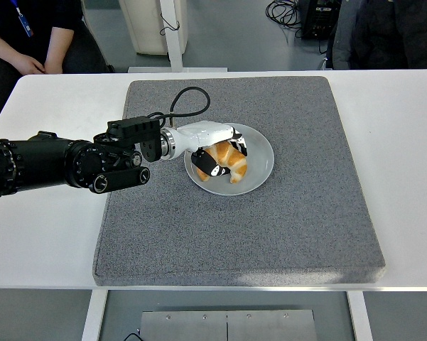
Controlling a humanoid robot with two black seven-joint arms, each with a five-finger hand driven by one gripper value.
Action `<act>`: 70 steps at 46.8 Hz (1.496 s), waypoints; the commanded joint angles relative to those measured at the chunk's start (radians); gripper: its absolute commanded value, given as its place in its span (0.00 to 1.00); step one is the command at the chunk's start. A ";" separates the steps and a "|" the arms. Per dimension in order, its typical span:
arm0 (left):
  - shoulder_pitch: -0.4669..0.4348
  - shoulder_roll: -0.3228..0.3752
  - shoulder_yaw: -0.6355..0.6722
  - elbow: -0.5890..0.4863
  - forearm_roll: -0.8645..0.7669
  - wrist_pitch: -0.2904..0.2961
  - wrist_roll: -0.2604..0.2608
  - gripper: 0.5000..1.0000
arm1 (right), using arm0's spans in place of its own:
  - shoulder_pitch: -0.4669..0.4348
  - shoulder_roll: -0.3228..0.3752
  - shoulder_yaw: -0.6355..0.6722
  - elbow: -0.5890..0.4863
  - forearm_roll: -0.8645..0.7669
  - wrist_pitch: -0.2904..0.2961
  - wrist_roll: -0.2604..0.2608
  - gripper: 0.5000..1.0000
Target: Place the bread on the plate
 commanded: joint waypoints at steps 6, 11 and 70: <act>0.000 0.001 -0.005 0.000 -0.010 0.000 0.000 0.49 | 0.000 0.000 0.000 0.000 0.000 0.000 0.000 1.00; 0.000 0.001 -0.013 0.000 -0.011 0.000 0.000 0.58 | 0.000 0.000 0.000 0.000 0.002 0.000 0.000 1.00; 0.057 0.274 -0.537 0.015 -0.510 -0.162 0.001 0.90 | 0.000 0.000 0.002 0.008 0.000 0.000 0.000 1.00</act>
